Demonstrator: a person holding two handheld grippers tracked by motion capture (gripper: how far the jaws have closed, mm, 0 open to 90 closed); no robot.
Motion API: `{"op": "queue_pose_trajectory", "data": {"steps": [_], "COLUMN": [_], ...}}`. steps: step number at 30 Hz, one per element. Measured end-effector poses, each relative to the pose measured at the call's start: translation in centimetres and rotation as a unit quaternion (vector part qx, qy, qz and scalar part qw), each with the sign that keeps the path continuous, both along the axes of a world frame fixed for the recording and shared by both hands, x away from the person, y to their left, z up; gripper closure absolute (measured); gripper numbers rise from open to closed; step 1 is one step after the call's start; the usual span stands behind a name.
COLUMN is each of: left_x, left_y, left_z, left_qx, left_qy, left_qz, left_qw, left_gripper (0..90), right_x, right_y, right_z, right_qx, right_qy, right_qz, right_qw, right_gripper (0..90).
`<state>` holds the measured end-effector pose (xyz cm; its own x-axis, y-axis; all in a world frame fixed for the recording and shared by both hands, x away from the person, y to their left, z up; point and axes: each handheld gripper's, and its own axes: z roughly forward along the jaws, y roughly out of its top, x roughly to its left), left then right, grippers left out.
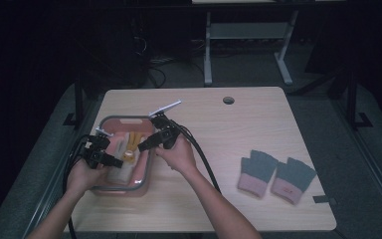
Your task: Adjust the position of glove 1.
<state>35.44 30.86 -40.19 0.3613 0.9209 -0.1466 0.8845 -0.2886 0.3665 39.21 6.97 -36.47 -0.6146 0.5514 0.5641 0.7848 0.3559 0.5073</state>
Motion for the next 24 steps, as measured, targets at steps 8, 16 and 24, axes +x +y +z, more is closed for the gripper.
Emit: {"op": "queue_pose_trajectory", "data": {"steps": [8,16,24], "left_x": [-0.5,-0.8,-0.7], "left_y": [0.4,-0.4,-2.5], "left_z": [2.0,3.6,4.9], "left_qx": [-0.036,-0.071,-0.074], "left_qy": [-0.047,-0.073,-0.085], "left_qz": [0.004,-0.004,-0.030], "left_qw": [0.9982,0.9948,0.9932], "left_gripper": [55.3,50.9,49.3], "right_x": [-0.1,-0.3,-0.4], "right_y": [-1.1,-2.8,-5.4], "right_z": [0.4,1.0,1.6], "right_qx": [0.007,0.007,0.005], "right_qy": [-0.003,-0.017,-0.026], "right_qz": [-0.009,-0.013,-0.026], "right_qw": [0.9999,0.9997,0.9993], "right_gripper": [62.3,60.3,58.5]}}
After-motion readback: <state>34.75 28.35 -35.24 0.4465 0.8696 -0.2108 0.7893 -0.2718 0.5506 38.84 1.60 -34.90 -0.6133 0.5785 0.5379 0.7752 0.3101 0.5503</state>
